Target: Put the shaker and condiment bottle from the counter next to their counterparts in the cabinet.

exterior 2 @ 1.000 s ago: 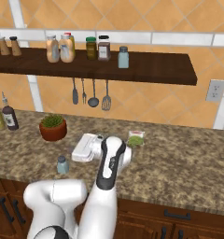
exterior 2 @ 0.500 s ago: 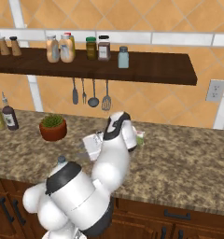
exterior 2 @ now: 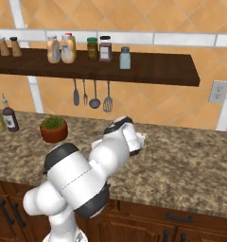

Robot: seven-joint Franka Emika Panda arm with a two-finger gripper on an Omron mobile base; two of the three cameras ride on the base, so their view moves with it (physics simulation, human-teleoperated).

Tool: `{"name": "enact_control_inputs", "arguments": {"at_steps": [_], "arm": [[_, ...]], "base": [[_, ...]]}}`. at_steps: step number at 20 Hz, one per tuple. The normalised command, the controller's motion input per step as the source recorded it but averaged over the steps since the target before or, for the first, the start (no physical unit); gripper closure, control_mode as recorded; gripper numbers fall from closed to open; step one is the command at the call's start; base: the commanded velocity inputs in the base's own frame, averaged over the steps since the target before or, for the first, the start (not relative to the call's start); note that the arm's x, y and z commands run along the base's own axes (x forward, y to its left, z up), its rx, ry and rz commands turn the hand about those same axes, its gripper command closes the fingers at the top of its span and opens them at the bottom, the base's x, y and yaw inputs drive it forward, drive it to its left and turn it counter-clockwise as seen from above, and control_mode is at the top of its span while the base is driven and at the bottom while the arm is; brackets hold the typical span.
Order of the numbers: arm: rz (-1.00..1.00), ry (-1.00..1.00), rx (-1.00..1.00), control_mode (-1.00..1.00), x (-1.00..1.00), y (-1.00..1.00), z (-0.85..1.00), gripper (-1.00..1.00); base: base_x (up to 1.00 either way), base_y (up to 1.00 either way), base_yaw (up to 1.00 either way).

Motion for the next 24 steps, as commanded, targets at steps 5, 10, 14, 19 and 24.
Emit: {"name": "enact_control_inputs", "arguments": {"at_steps": [5,10,14,19,24], "arm": [[-0.60,-0.25,0.10,-1.00,-0.17,0.03,-0.40,-1.00],[0.00,-0.04,0.00,-1.00,-0.14,0.05,-0.06,-1.00],[0.03,-0.21,-0.08,-1.00,-0.47,0.34,-0.27,-1.00],[0.07,-0.07,-0.02,-1.00,0.06,0.25,-0.02,-1.00],[0.00,0.00,0.00,-1.00,0.55,0.12,-0.05,-1.00]], "base": [[0.00,0.00,0.00],[0.00,0.00,0.00],[0.00,0.00,0.00],[0.00,0.00,0.00],[0.00,0.00,0.00]]}}
